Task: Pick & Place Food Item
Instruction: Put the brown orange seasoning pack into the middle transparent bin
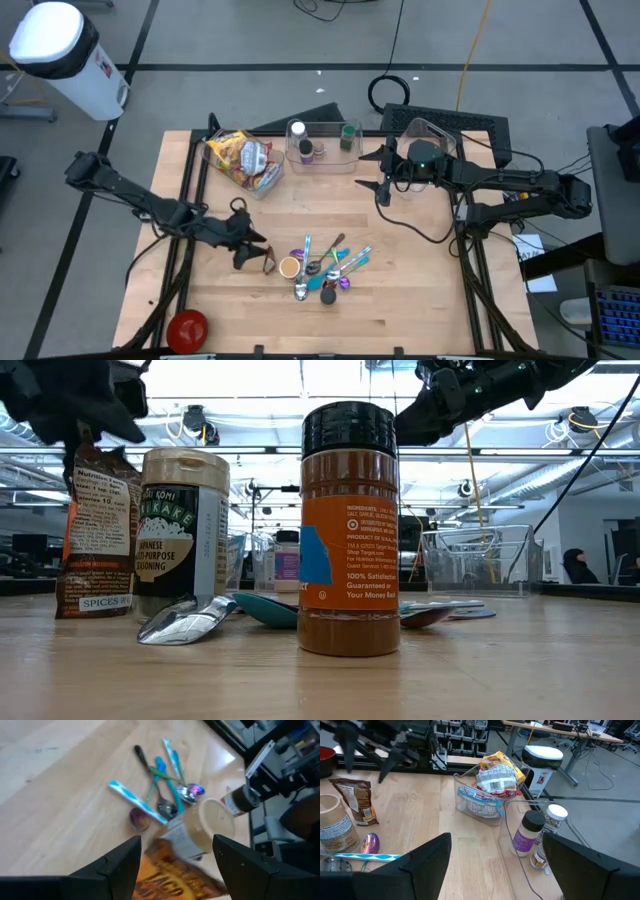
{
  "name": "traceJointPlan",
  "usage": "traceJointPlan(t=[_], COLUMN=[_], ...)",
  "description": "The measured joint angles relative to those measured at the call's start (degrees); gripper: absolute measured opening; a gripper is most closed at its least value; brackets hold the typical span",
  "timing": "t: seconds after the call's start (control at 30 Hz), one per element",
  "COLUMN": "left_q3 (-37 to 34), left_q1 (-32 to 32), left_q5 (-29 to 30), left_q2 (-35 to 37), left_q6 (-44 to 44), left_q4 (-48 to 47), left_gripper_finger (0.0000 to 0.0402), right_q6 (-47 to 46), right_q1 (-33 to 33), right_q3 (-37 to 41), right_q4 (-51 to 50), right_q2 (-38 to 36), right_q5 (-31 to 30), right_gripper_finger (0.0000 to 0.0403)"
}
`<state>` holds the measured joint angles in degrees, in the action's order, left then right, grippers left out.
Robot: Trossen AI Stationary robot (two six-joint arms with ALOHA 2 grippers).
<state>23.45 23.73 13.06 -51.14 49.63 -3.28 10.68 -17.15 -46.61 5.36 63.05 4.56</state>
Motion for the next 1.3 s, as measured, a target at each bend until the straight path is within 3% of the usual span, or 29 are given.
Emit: traceJointPlan(t=[0.27,0.53,0.63,0.8,0.97,1.17,1.3], left_q3=[8.5,15.8,16.4,16.4,16.4,16.4,16.4], left_q1=[0.6,-1.2,-1.3,-1.3,-1.8,-6.2,-11.9], left_q5=[-4.5,-6.1,-5.9,-5.5,-2.5,1.4,1.0], left_q2=[-13.1,-19.1,-19.5,-19.5,-19.5,-19.5,-19.5], left_q6=[0.7,1.7,1.9,1.4,-6.8,-17.5,-24.1], left_q4=[-5.9,-18.5,-21.0,-21.5,-21.5,-20.1,-17.9], left_gripper_finger=[0.0253,0.0243,0.021,0.0118,0.0017,0.0014,0.0005], right_q6=[-0.8,-2.5,-2.5,-2.5,-2.5,-2.6,-2.6], right_q1=[0.0,0.0,0.0,0.0,0.0,0.0,0.0], right_q3=[0.0,0.0,0.0,0.0,0.0,0.0,0.0], right_q4=[0.0,0.0,-0.2,-0.5,-0.4,0.2,0.2], right_q2=[0.0,0.0,0.0,0.0,0.0,0.0,0.0], right_q5=[0.0,0.0,0.0,0.0,0.0,0.0,0.0], right_gripper_finger=[0.0304,0.0304,0.0304,0.0304,0.0304,0.0304,0.0304])
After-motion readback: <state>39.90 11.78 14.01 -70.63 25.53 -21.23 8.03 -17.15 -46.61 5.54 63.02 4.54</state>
